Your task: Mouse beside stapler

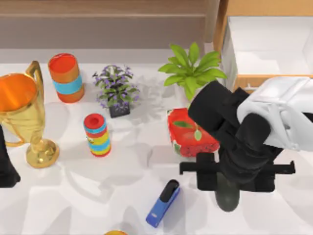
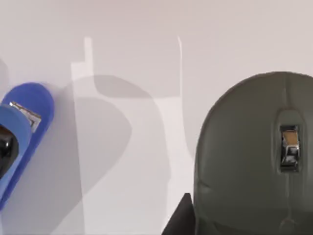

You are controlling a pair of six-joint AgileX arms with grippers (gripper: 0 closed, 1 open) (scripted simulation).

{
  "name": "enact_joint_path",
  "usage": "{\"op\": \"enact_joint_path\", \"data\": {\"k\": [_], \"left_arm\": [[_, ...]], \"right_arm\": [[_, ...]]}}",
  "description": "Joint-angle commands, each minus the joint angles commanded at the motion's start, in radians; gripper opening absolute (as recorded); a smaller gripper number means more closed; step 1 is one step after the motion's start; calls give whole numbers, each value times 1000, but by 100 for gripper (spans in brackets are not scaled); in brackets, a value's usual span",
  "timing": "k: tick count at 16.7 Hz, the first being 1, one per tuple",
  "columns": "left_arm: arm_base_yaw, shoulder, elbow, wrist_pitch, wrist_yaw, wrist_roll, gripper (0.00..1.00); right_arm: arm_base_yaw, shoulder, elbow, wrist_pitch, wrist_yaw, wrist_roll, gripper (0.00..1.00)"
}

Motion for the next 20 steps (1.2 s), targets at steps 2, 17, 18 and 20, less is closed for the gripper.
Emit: {"op": "enact_joint_path", "data": {"k": [2, 17, 18, 20], "left_arm": [[0, 0, 0, 0, 0, 0, 100], [0, 0, 0, 0, 0, 0, 100], [0, 0, 0, 0, 0, 0, 100], [0, 0, 0, 0, 0, 0, 100]], "right_arm": [[18, 18, -14, 13, -11, 9, 0], [19, -5, -10, 39, -9, 6, 0], [19, -8, -9, 43, -9, 5, 0], [20, -12, -6, 51, -9, 3, 0]]}}
